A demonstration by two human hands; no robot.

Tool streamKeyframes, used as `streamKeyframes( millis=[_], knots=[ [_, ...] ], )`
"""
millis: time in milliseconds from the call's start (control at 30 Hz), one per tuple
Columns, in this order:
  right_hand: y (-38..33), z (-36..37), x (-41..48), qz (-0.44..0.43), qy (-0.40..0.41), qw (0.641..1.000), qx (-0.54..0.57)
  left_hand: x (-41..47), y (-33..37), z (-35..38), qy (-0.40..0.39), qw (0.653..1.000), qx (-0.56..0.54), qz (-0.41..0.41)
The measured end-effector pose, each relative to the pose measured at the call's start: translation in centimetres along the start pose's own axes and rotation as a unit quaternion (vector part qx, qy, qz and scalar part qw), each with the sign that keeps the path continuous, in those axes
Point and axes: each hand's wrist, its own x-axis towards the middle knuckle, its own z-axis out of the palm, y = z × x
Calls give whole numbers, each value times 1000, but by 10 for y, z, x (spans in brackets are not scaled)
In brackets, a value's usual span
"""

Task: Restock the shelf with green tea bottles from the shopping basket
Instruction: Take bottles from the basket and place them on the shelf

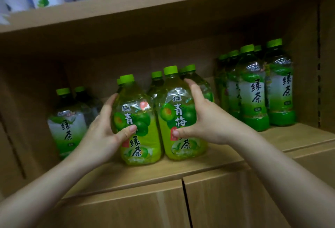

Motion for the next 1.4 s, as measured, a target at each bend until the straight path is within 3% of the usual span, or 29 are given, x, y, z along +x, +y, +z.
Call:
streamKeyframes(
  millis=[167, 300, 567, 933, 1100, 1200, 1400],
  knots=[
    [5, 13, -4, -8, 72, 997, 12, -1, -6, 5, 38, 999, 2, 9],
    [5, 21, -2, -2, 111, 994, 0, -4, -11, 2, 62, 996, -64, -2],
    [2, 24, 21, -1, 26, 1000, -12, 0, -10, 5, 73, 990, -110, -56],
    [0, 34, 17, -3, 54, 999, 6, -3, -8, 12, 126, 990, -59, -39],
    [-1, 48, 0, 15, 145, 988, 43, -5, 1, 7, 119, 990, 61, 36],
    [-8, 52, -4, 8, 141, 990, -17, -8, 3, 6, 86, 982, 151, 75],
    [-16, 48, -11, -21, 127, 978, -164, -11, 10, 9, 60, 954, 287, 60]
  ],
)
